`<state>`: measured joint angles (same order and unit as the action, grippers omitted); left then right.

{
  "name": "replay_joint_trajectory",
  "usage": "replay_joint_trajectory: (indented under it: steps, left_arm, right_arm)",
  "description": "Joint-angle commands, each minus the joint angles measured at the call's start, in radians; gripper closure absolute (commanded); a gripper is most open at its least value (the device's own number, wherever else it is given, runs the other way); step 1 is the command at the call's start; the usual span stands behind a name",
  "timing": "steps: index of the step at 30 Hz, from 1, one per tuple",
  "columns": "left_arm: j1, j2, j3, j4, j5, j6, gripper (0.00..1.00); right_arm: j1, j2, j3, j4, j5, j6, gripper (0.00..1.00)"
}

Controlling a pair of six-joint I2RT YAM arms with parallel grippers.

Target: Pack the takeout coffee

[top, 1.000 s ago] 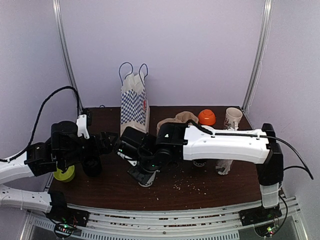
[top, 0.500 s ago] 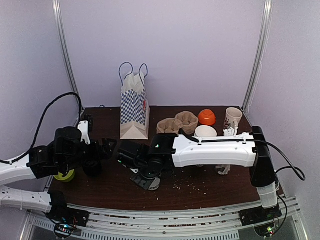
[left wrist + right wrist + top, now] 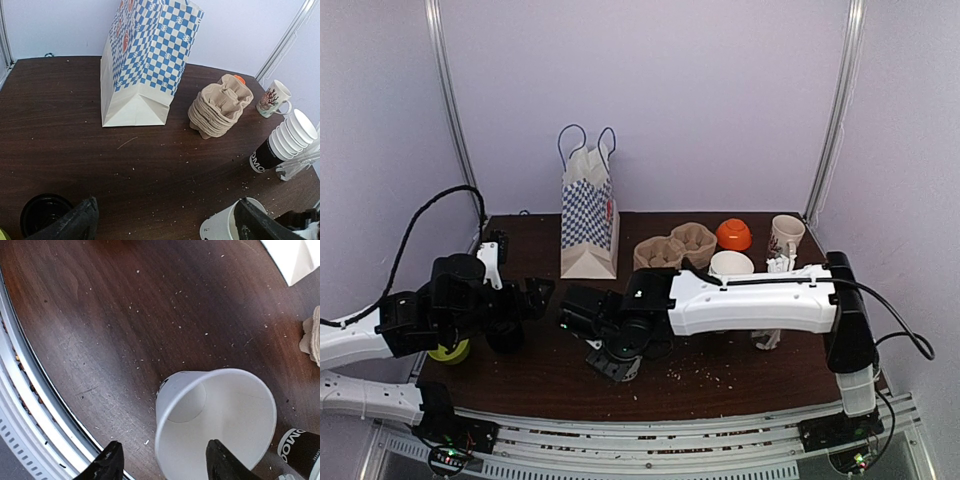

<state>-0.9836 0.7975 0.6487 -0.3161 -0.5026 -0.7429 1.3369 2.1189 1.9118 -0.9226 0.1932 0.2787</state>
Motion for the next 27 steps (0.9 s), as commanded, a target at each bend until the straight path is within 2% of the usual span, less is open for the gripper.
replay_joint_trajectory:
  steps: [1, 5, 8, 14, 18, 27]
  left_arm:
    - [-0.003, 0.001, 0.0, 0.032, -0.013, -0.002, 0.02]
    - [-0.003, 0.026, 0.01, 0.045, -0.013, 0.009, 0.02]
    - [-0.003, 0.057, 0.019, 0.061, -0.011, 0.015, 0.02]
    - [-0.002, 0.136, 0.026, 0.12, 0.008, 0.039, 0.02]
    - [-0.002, 0.2, 0.058, 0.129, 0.029, 0.063, 0.02]
    - [0.01, 0.232, 0.078, 0.139, 0.046, 0.105, 0.02]
  right_arm:
    - [-0.012, -0.19, 0.027, -0.032, 0.073, 0.037, 0.41]
    - [-0.068, -0.318, 0.028, -0.114, 0.168, 0.057, 0.41]
    - [-0.159, -0.421, -0.02, -0.173, 0.232, 0.056, 0.43]
    - [-0.359, -0.566, -0.174, -0.156, 0.179, 0.001, 0.43]
    - [-0.414, -0.575, -0.25, -0.113, 0.124, -0.027, 0.42]
    - [-0.467, -0.513, -0.299, -0.075, 0.059, -0.058, 0.5]
